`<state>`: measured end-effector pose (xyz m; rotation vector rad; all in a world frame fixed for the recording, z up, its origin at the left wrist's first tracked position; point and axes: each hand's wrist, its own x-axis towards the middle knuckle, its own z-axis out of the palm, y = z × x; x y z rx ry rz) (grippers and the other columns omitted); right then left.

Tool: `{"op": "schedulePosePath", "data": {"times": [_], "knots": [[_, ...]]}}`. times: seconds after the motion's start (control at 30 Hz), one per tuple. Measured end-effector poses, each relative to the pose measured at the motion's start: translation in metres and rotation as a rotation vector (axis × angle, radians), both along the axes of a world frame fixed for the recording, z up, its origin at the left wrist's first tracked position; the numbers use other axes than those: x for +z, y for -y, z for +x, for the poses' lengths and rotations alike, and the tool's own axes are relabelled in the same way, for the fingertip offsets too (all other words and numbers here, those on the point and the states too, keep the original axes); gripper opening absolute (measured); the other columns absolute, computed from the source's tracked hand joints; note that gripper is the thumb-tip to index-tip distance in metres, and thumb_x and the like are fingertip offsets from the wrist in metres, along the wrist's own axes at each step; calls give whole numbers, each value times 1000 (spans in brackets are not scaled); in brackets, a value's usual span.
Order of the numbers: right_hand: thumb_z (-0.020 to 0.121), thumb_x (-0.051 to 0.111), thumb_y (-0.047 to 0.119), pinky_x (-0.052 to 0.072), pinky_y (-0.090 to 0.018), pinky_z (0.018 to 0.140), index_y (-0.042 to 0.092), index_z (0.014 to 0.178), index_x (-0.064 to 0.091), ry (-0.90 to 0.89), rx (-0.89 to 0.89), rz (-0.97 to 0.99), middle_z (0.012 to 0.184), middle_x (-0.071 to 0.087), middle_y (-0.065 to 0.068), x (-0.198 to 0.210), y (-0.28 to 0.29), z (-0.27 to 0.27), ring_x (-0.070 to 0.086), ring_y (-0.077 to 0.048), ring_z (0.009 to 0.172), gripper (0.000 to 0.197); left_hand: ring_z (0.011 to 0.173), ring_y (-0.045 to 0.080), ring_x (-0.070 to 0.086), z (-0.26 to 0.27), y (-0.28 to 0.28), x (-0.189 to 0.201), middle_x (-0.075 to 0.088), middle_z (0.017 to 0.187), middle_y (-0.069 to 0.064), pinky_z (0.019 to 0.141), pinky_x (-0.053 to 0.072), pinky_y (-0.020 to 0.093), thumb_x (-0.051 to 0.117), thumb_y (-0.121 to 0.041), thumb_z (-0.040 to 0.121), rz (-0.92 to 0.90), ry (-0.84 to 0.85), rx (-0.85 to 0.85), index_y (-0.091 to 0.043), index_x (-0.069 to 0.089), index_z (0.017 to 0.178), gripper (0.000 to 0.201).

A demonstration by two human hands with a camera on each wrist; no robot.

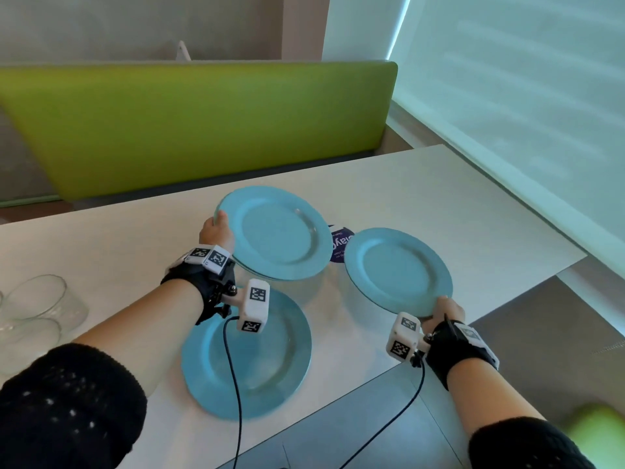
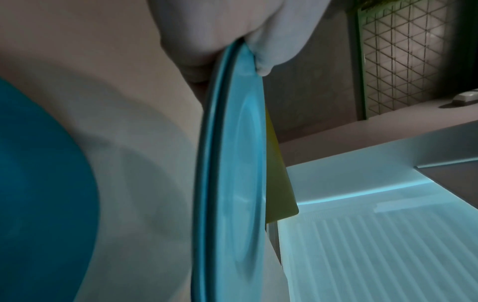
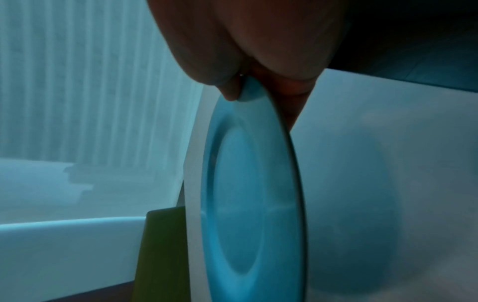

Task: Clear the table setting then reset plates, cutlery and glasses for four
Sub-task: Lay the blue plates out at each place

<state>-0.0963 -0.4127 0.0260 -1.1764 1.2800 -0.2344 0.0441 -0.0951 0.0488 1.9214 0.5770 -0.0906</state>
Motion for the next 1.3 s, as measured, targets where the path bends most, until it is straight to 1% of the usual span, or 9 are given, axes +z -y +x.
{"op": "schedulePosePath", "data": {"times": [0.1, 0.23, 0.37, 0.47, 0.6, 0.77, 1.1, 1.2, 1.3], "knots": [[90, 30, 4, 36, -19, 36, 10, 71, 40, -51, 16, 62, 62, 37, -10, -18, 10, -14, 37, -24, 52, 22, 129, 38, 41, 2, -3, 2, 42, 143, 23, 101, 35, 36, 24, -36, 101, 5, 10, 53, 0, 43, 137, 54], [99, 24, 26, 46, -30, 61, 20, 73, 33, -15, 18, 178, 79, 36, -2, -38, 20, -22, 43, -23, 70, 28, 130, 37, 42, 0, -4, 5, 42, 144, 22, 101, 35, 36, 24, -36, 102, 14, 15, 77, -1, 41, 138, 53], [94, 35, 29, 48, -34, 62, 7, 101, 51, -27, -61, 120, 76, 54, -14, -42, 21, -23, 50, -25, 61, 28, 129, 37, 43, -4, -3, 6, 42, 144, 21, 100, 36, 36, 25, -37, 101, 5, 19, 86, -3, 41, 138, 53], [94, 40, 39, 50, -46, 73, 5, 123, 51, -23, -88, 92, 93, 64, -16, -36, 16, -20, 62, -31, 82, 46, 128, 37, 43, -6, -1, 6, 43, 143, 20, 100, 37, 36, 25, -38, 101, -6, 14, 96, -3, 42, 138, 53], [96, 45, 40, 51, -40, 66, 8, 129, 47, -3, -77, 131, 108, 64, -18, -34, 16, -17, 67, -35, 90, 46, 129, 37, 43, -9, 3, 6, 43, 143, 19, 101, 36, 35, 25, -37, 101, -23, 18, 100, -3, 42, 138, 53], [87, 57, 49, 55, -51, 71, 16, 129, 45, -80, -11, 140, 111, 66, -17, -35, 24, -19, 68, -37, 93, 55, 129, 36, 44, -11, 10, 9, 44, 143, 19, 101, 36, 35, 25, -37, 101, -41, 25, 89, -3, 42, 138, 53], [93, 57, 24, 50, -51, 85, 6, 132, 44, -74, 70, 98, 97, 59, -17, -31, 28, -9, 57, -32, 75, 46, 126, 37, 46, -14, 27, 13, 46, 141, 20, 99, 38, 37, 26, -38, 101, -61, 33, 61, -3, 43, 137, 53], [95, 51, 18, 53, -50, 77, 7, 133, 43, -46, 93, 122, 84, 55, -14, -32, 23, -12, 56, -29, 64, 40, 125, 37, 47, -14, 28, 11, 47, 140, 20, 100, 38, 38, 27, -39, 101, -66, 37, 60, -3, 44, 136, 53], [98, 42, 14, 52, -31, 37, 10, 142, 33, 0, 145, 206, 128, 51, -16, -32, 19, -18, 56, -32, 111, 44, 124, 38, 47, -15, 31, 10, 47, 139, 20, 100, 39, 39, 27, -39, 101, -77, 38, 61, -3, 44, 135, 53]]}}
